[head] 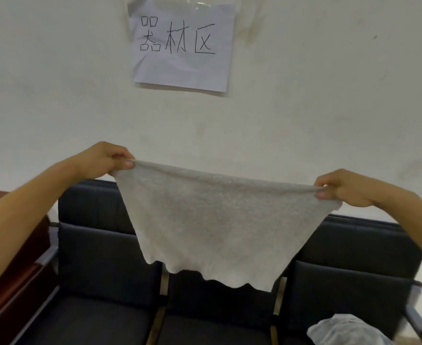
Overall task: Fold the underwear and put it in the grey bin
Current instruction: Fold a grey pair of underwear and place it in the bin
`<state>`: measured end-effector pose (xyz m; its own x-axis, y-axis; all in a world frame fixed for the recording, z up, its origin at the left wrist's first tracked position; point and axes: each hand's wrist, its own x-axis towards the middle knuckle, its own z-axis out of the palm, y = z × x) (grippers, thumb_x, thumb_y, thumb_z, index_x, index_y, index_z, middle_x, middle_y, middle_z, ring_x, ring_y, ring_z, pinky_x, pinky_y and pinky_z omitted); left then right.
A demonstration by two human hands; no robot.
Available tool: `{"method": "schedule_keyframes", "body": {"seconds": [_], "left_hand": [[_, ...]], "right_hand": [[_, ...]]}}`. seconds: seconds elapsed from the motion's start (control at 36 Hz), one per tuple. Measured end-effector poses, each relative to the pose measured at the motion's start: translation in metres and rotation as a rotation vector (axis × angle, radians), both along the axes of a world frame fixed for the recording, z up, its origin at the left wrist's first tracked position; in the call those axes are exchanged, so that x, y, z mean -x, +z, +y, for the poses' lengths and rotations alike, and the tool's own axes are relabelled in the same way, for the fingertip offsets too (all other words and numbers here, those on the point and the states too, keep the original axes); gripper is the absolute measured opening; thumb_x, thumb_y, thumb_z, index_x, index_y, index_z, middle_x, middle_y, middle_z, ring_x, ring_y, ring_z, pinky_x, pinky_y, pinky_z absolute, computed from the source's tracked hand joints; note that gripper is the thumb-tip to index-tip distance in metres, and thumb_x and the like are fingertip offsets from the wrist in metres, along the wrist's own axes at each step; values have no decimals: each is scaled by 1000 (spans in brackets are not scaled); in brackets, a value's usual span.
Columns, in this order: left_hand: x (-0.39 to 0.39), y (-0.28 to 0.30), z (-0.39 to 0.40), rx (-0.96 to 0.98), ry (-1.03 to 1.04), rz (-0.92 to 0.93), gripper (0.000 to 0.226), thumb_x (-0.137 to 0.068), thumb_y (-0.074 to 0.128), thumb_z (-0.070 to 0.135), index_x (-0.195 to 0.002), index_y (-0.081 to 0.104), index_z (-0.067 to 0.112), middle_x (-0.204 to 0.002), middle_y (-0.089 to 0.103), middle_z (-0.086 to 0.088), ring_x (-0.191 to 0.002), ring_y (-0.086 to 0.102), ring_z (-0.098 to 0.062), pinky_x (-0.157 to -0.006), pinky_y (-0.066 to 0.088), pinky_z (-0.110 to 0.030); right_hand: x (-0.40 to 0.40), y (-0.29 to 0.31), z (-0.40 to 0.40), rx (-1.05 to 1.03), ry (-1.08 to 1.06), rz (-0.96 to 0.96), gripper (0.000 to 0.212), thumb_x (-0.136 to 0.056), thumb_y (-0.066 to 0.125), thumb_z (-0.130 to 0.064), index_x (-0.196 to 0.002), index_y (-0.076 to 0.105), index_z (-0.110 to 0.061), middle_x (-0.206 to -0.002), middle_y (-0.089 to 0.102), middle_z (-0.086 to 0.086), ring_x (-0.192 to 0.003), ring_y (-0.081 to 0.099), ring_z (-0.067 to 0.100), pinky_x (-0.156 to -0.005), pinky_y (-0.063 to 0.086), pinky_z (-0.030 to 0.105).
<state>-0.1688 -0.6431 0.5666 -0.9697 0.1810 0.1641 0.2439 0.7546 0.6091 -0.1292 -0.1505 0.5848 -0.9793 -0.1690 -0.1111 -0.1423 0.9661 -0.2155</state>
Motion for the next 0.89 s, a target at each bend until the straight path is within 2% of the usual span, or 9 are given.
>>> {"method": "schedule_keyframes", "body": {"seconds": [0.11, 0.25, 0.33, 0.39, 0.47, 0.56, 0.64, 0.78, 0.89], "left_hand": [[3, -12, 3, 79, -53, -71, 8, -89, 63, 16, -83, 68, 17, -87, 67, 1, -82, 60, -8, -67, 40, -14], [4, -35, 11, 227, -109, -161, 4, -82, 72, 22, -79, 71, 25, -86, 70, 4, -84, 61, -8, -74, 42, -18], [0, -54, 14, 305, -145, -227, 6, -79, 75, 21, -77, 71, 25, -82, 69, 6, -80, 61, -7, -74, 44, -21], [-5, -69, 14, 348, -173, -263, 11, -79, 74, 20, -74, 68, 28, -80, 68, 7, -79, 60, -6, -72, 43, -23], [-12, -99, 14, 396, -235, -347, 14, -80, 73, 17, -75, 65, 28, -82, 66, 7, -80, 59, -4, -71, 42, -20], [-25, -137, 10, 457, -314, -455, 18, -80, 71, 16, -76, 62, 31, -83, 62, 12, -80, 56, -1, -70, 39, -16], [-36, -169, 0, 493, -356, -536, 19, -84, 67, 18, -78, 60, 34, -84, 59, 16, -80, 54, 1, -68, 35, -13], [-34, -215, -3, 504, -340, -489, 16, -88, 63, 22, -75, 58, 30, -81, 57, 13, -76, 53, -2, -63, 36, -15], [-19, -249, 11, 460, -302, -410, 21, -88, 64, 21, -71, 55, 29, -77, 57, 9, -73, 53, -4, -61, 37, -19]], "right_hand": [[3, -15, 5, -65, -15, -43, 22, -92, 59, -21, -70, 58, -22, -80, 57, -2, -73, 50, 10, -63, 36, 21], [-5, -41, -2, -98, -23, -131, 22, -90, 61, -21, -69, 59, -21, -77, 58, -4, -75, 55, 16, -62, 39, 19], [-17, -65, -9, -174, -10, -240, 13, -89, 59, -20, -77, 64, -21, -84, 60, -5, -81, 57, 14, -71, 44, 24], [-27, -83, -13, -220, -1, -315, 17, -87, 59, -18, -75, 61, -29, -86, 59, -10, -83, 57, 10, -77, 44, 26], [-41, -118, -18, -216, -13, -410, 32, -85, 60, -13, -70, 51, -39, -87, 55, -13, -86, 55, 9, -77, 41, 24], [-58, -158, -26, -193, -42, -478, 29, -85, 61, -15, -73, 51, -40, -92, 59, -7, -87, 56, 9, -79, 44, 25], [-75, -190, -33, -114, -78, -518, 27, -88, 58, -13, -77, 54, -37, -86, 58, -8, -82, 56, 7, -72, 43, 21], [-84, -228, -41, -23, -180, -508, 21, -94, 51, -14, -85, 57, -31, -92, 61, -1, -86, 57, 12, -78, 46, 27], [-76, -258, -38, 34, -294, -374, 15, -96, 50, -14, -90, 60, -24, -90, 61, 2, -79, 53, 11, -64, 39, 20]]}}
